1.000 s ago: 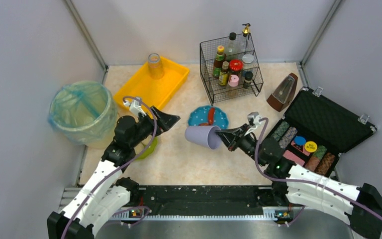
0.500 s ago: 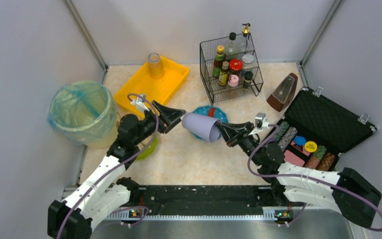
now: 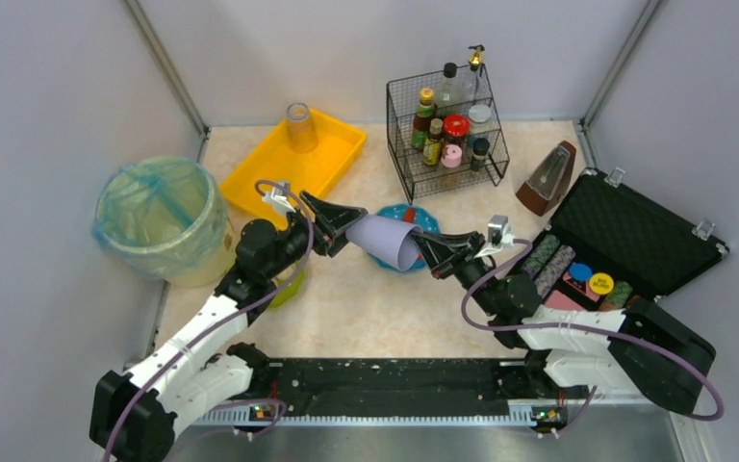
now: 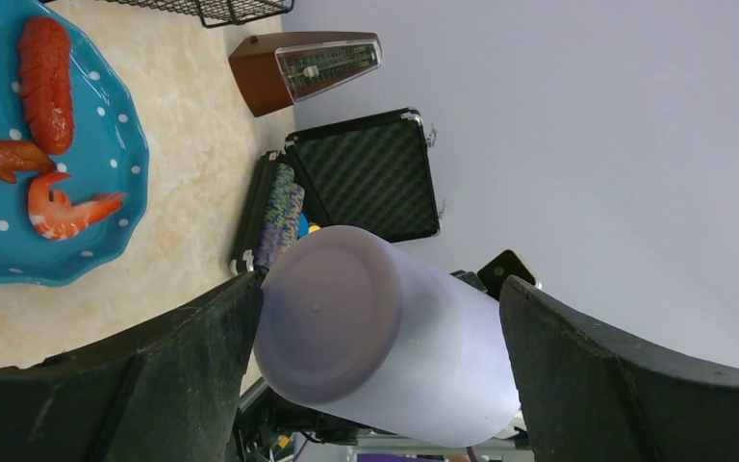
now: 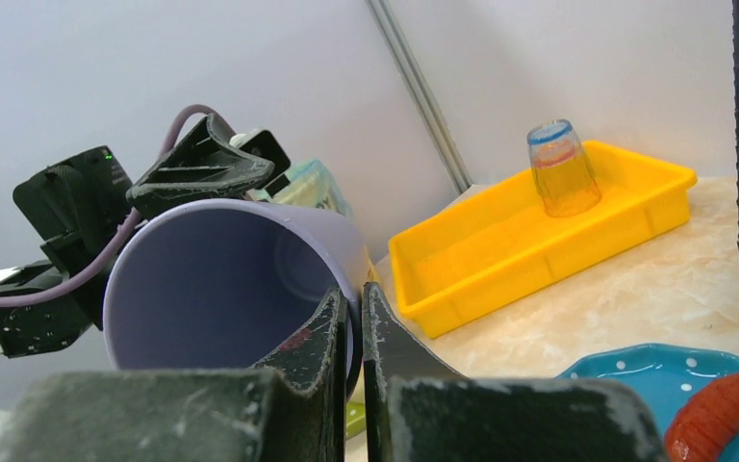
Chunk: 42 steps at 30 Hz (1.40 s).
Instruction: Clear the kitchen counter
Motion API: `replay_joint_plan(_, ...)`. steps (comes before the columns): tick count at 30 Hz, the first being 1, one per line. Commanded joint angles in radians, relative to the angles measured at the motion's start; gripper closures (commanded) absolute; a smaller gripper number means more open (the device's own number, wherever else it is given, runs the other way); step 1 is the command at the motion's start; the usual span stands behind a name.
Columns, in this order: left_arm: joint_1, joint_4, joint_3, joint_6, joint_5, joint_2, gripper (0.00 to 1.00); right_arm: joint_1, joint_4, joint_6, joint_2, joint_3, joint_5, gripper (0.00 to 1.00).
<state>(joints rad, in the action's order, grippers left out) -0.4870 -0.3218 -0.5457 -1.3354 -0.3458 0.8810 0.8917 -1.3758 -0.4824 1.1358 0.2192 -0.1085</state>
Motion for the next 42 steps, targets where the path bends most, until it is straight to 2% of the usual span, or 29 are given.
replay_joint_plan(1,-0.044,-0.087,-0.020,-0.035,-0.055,0.022,0.03,0.000,-0.122,-0.025,0.023,0.046,0.026,1.00)
replay_joint_plan(5,-0.048,-0.022,-0.032,-0.004,-0.042,0.050,0.01,0.001,-0.091,-0.003,-0.009,0.057,0.031,1.00)
replay_joint_plan(10,-0.049,-0.021,-0.022,-0.009,-0.036,0.069,0.01,0.000,-0.054,0.031,-0.062,0.039,-0.003,1.00)
replay_joint_plan(16,-0.059,-0.126,-0.013,-0.076,-0.071,0.092,0.01,0.001,-0.055,0.041,-0.039,0.027,0.016,1.00)
replay_joint_plan(20,-0.075,-0.160,-0.029,-0.098,-0.096,0.113,0.05,0.000,-0.090,0.040,0.002,0.025,0.033,1.00)
replay_joint_plan(23,-0.077,-0.194,-0.016,-0.102,-0.084,0.107,0.17,0.000,-0.095,0.043,0.024,0.023,0.037,1.00)
replay_joint_plan(28,-0.076,-0.125,-0.023,-0.029,-0.005,0.057,0.48,0.001,-0.093,0.043,0.049,-0.006,0.021,1.00)
replay_joint_plan(31,-0.075,-0.059,-0.050,0.030,0.045,0.039,0.72,0.000,-0.084,0.056,0.050,-0.027,0.003,0.89)
replay_joint_plan(34,-0.076,0.011,-0.086,0.102,0.116,0.038,0.90,0.000,-0.051,0.083,0.033,-0.038,-0.016,0.65)
replay_joint_plan(37,-0.075,0.097,-0.132,0.219,0.203,0.038,1.00,0.000,0.016,0.108,-0.005,-0.048,-0.035,0.48)
replay_joint_plan(39,-0.074,0.163,-0.175,0.281,0.253,0.048,1.00,0.000,0.072,0.126,-0.036,-0.053,-0.061,0.47)
replay_joint_plan(42,-0.073,0.167,-0.218,0.319,0.263,0.091,1.00,0.000,0.122,0.165,-0.057,-0.040,-0.091,0.52)
